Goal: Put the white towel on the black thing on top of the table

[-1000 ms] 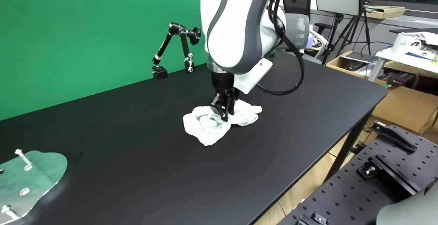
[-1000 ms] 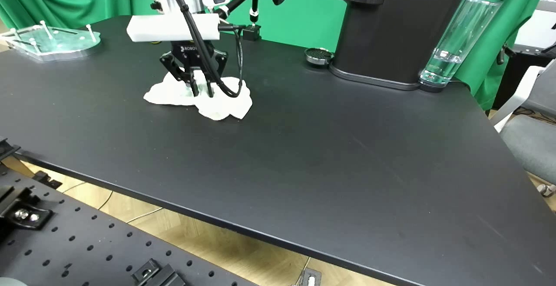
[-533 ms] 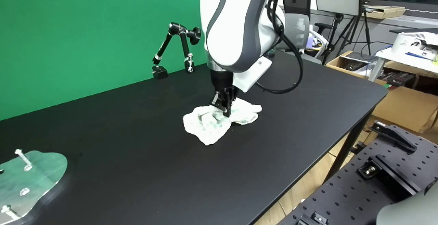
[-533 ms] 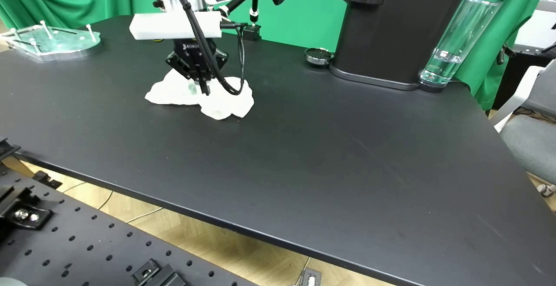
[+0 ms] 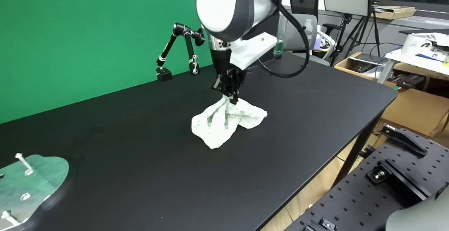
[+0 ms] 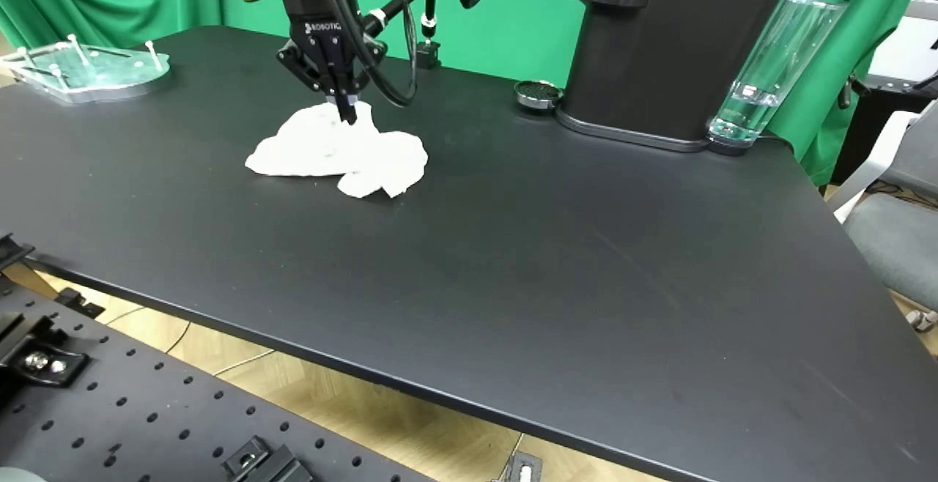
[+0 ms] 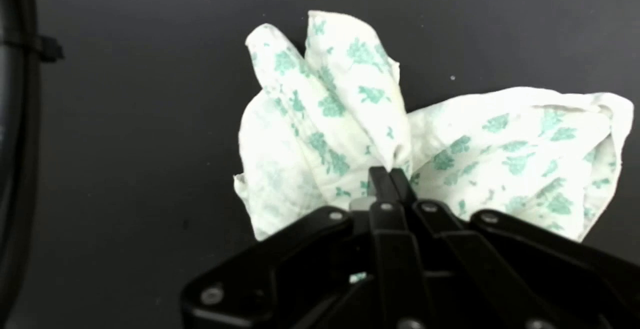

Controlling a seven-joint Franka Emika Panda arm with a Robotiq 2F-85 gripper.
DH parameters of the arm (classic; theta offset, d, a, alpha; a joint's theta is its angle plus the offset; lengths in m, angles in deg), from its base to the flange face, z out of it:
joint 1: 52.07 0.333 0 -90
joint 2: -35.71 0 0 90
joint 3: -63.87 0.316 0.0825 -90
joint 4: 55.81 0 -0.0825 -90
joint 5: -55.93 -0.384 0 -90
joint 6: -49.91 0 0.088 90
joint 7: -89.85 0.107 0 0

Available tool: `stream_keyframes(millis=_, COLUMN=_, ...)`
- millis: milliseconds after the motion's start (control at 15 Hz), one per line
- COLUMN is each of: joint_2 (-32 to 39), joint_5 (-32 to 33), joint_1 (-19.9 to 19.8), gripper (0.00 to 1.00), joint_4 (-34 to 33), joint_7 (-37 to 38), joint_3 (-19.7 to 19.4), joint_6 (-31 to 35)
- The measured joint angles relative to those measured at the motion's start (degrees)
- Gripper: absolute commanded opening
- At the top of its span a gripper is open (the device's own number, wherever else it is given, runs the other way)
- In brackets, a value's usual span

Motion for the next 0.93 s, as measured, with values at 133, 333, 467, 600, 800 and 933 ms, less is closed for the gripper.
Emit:
stream_keyframes(millis=133, joint_2=-2.33, joint_5=0.0, joint_1=0.08, gripper=0.0, joint_4=-0.97, joint_7=1.11, joint_3=0.42, joint_6=-3.52)
stream_keyframes(millis=333, joint_2=-5.45, joint_5=-0.07, joint_1=0.07, gripper=0.0, joint_4=-3.01, joint_7=2.03, joint_3=1.43, joint_6=-8.59)
stream_keyframes(millis=467, joint_2=-7.05, joint_5=-0.15, joint_1=0.06, gripper=0.0, joint_4=-5.38, joint_7=2.04, joint_3=2.35, joint_6=-12.87)
stream_keyframes(millis=600, joint_2=-8.12, joint_5=-0.18, joint_1=0.07, gripper=0.0, joint_4=-8.65, joint_7=2.03, joint_3=3.43, joint_6=-17.75)
stream_keyframes(millis=800, joint_2=-9.28, joint_5=-0.18, joint_1=0.11, gripper=0.0, joint_4=-15.17, joint_7=2.03, joint_3=5.45, joint_6=-26.11)
stream_keyframes(millis=933, joint_2=-9.39, joint_5=-0.13, joint_1=0.16, gripper=0.0, joint_4=-19.95, joint_7=2.13, joint_3=6.53, joint_6=-30.84)
